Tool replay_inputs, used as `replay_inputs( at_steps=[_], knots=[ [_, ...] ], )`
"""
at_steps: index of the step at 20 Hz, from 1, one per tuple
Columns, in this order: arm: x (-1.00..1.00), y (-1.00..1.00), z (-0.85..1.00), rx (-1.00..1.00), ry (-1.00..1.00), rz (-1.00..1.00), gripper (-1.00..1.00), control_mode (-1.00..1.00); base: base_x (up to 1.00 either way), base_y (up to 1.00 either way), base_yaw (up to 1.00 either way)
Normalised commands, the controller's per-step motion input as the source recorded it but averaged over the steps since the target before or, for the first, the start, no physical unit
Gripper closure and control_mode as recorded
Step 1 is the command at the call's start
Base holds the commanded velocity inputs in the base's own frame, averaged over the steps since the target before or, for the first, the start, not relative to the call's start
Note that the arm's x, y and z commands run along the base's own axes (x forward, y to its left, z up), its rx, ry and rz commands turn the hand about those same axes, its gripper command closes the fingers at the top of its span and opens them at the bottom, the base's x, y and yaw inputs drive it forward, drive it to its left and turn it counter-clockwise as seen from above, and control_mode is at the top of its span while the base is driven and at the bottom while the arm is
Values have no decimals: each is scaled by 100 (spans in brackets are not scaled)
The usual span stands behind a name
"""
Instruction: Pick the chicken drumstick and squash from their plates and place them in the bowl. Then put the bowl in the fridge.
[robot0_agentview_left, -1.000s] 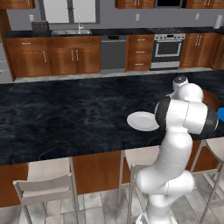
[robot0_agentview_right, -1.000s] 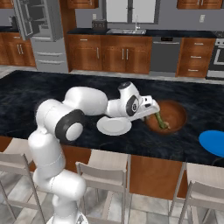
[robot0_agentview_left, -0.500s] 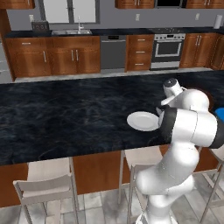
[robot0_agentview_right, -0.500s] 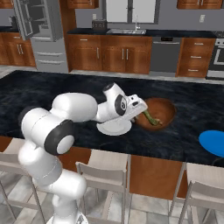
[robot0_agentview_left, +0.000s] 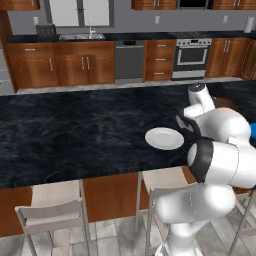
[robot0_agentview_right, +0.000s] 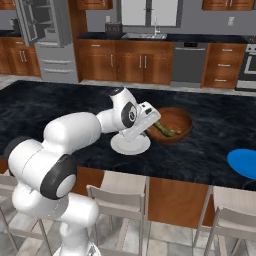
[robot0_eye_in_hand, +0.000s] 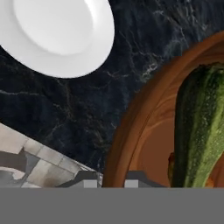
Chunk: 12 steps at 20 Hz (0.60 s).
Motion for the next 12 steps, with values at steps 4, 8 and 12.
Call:
replay_inputs(
  at_steps=[4, 8, 12],
  knots=[
    [-36, 33, 15, 5, 2, 25, 100, -100, 0, 0, 0],
    [-36, 34, 10, 11, 0, 28, 100, -100, 0, 0, 0],
    [-38, 35, 16, 12, 0, 30, 100, -100, 0, 0, 0]
  ],
)
